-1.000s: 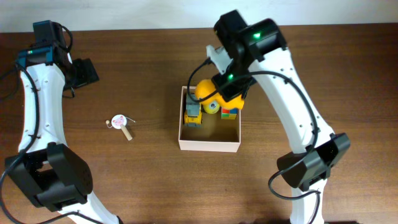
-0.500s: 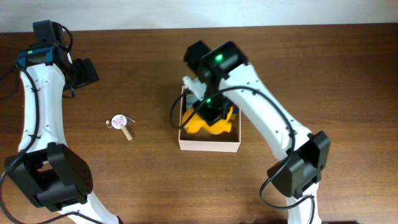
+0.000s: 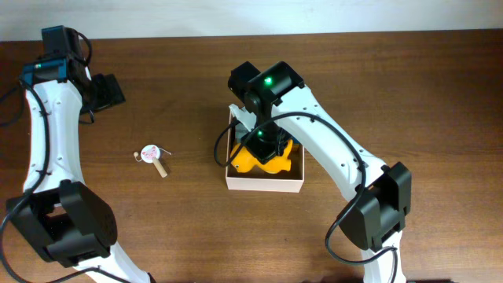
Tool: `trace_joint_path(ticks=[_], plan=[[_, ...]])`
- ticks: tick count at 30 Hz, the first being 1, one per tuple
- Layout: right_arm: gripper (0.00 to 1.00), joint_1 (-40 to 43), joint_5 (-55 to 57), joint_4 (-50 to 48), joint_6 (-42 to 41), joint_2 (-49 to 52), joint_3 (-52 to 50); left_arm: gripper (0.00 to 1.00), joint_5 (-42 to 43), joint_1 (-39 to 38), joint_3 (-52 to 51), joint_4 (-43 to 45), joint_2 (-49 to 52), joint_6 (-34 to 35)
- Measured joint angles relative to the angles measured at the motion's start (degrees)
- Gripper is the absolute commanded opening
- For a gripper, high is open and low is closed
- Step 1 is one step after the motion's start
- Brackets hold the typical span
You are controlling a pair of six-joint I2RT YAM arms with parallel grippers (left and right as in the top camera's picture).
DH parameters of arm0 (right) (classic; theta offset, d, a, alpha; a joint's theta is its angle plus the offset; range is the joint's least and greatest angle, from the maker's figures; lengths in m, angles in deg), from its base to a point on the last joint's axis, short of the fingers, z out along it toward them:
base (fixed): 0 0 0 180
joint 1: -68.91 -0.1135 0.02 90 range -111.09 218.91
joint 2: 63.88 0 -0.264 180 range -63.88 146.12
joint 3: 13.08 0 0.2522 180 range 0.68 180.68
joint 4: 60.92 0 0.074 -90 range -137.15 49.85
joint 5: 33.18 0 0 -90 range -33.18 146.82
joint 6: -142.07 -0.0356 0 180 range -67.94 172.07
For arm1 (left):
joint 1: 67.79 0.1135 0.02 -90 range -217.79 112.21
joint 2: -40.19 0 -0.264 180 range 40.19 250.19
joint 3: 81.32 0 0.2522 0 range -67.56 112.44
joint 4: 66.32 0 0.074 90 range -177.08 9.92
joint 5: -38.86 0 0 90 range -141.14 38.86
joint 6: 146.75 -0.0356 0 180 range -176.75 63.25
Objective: Pack container
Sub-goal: 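Lower the duck into the box and open the right gripper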
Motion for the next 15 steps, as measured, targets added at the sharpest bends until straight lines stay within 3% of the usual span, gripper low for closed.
trace_joint_path(ticks=[5, 7, 10, 15], plan=[[0.04, 0.0, 0.4, -0.7, 0.0, 0.0, 0.0, 0.99, 0.0, 0.0, 0.0, 0.0, 0.0, 0.0], [0.18, 0.0, 0.5, -0.7, -0.2, 0.0, 0.0, 0.99, 0.0, 0.0, 0.0, 0.0, 0.0, 0.0], [0.3, 0.0, 0.9, -0.7, 0.2, 0.0, 0.0, 0.99, 0.0, 0.0, 0.0, 0.0, 0.0, 0.0], [0.33, 0.0, 1.0, -0.7, 0.2, 0.0, -0.2, 0.99, 0.0, 0.0, 0.0, 0.0, 0.0, 0.0]])
